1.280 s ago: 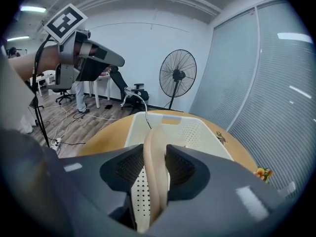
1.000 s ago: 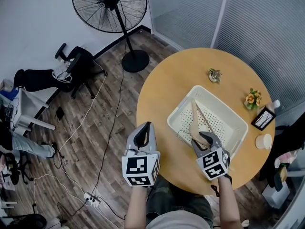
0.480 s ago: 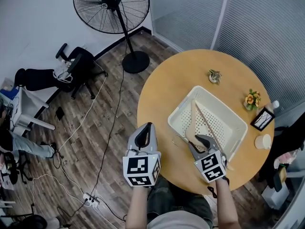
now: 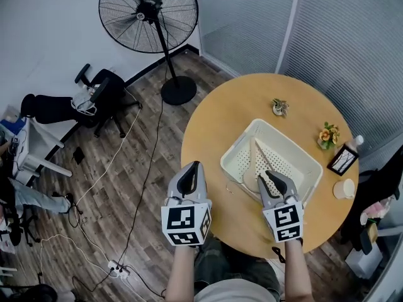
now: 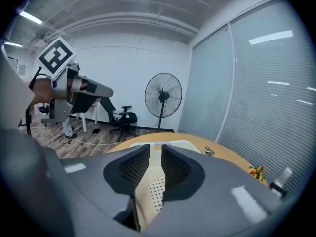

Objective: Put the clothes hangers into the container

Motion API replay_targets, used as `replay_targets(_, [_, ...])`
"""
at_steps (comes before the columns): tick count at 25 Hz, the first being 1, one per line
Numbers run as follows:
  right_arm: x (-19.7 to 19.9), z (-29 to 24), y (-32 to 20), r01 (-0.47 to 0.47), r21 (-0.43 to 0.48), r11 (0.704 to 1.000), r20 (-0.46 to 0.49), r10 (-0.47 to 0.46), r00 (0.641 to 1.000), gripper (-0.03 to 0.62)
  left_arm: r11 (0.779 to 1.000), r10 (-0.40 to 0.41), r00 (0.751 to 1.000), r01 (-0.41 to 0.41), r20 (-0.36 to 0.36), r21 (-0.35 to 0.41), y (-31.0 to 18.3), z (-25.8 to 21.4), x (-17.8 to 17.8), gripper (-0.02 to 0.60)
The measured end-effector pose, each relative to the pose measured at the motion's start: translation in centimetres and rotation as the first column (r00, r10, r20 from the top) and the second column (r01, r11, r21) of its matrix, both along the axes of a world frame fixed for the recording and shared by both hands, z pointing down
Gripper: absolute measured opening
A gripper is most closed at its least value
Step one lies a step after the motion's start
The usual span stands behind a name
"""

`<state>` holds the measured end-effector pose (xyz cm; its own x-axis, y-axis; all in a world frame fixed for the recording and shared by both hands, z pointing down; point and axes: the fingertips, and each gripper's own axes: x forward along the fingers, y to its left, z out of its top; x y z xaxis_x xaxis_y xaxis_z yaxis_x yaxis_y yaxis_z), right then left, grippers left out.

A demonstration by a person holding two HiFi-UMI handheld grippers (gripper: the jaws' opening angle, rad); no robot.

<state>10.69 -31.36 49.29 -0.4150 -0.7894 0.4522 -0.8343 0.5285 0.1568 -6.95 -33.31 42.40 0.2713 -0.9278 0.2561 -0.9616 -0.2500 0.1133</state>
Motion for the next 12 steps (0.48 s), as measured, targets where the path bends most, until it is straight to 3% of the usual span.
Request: replay_targets(12, [4.1, -7.3, -0.8, -0.214, 0.184, 0.959, 0.175, 0.183, 0.967, 0.025, 0.996, -0.004, 1.000, 0.005, -0.010, 0.089, 0.0, -3.8, 0.4, 0.002])
